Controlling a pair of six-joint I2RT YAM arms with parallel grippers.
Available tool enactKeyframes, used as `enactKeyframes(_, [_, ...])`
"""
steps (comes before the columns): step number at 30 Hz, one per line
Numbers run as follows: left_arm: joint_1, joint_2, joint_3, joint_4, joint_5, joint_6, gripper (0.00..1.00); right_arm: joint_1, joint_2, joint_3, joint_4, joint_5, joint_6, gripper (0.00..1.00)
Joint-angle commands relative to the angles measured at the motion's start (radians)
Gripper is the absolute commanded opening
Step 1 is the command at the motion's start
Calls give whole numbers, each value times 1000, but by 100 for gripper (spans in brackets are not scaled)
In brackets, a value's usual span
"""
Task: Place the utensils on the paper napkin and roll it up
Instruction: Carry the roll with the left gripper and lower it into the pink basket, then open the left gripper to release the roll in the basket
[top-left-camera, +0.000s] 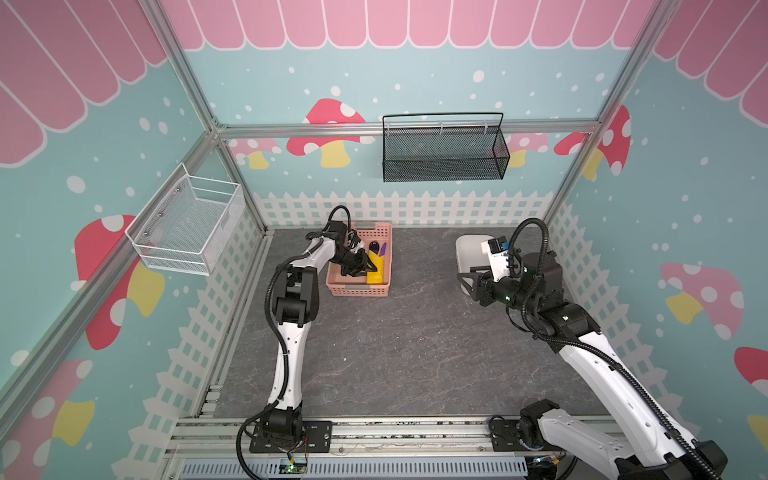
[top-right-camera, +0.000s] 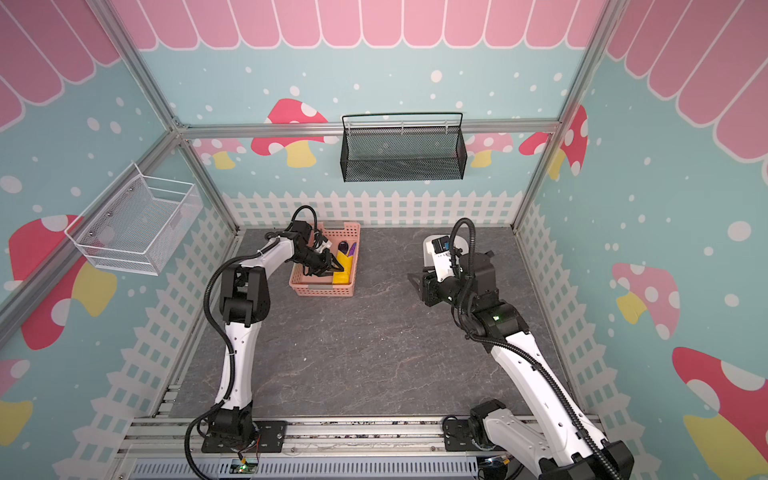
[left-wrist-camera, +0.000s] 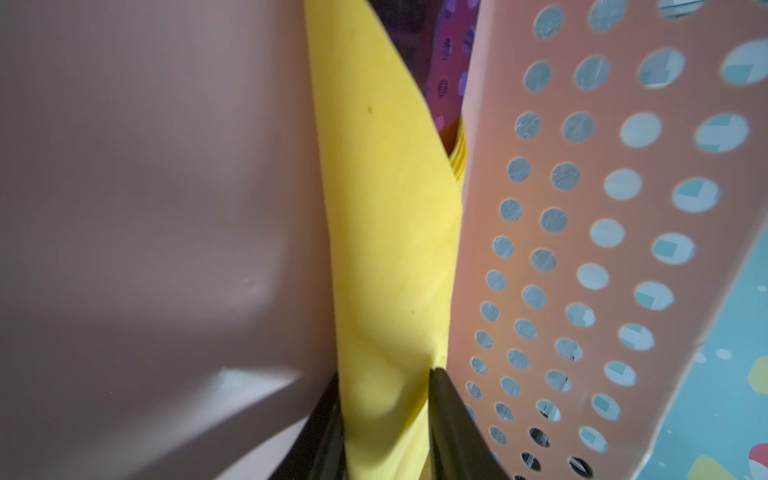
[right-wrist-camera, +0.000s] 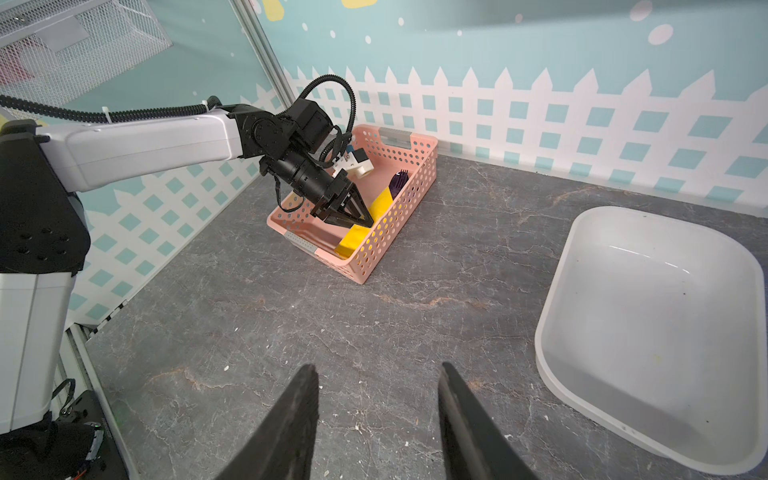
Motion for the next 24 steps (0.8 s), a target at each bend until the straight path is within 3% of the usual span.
enactKeyframes(1, [9,-39,33,-27,-55,17,39,-10,-12,35,-20,-4,-20,49])
enactKeyframes(6, [9,-60,71,-44,-66,-1,48,-20,0,53,-39,20,-22,50])
enactKeyframes(9, [9,-90,76,-47,-78,-7,65,-24,12,68,-61,58,-26,51])
enactKeyframes(14, [9,-154,72,-68,-98,-2,79,-36,30,92,-89,142,-34,56])
enactKeyframes(16, [9,-186,64,-72,-115,-3,88,-41,43,97,-101,180,-40,60])
enactKeyframes(17, [9,-208,58,-72,-122,-2,99,-44,58,103,-109,203,-43,63])
enactKeyframes(24, [0,-403,-68,-46,-252,16,100,-79,136,115,-143,308,-39,99])
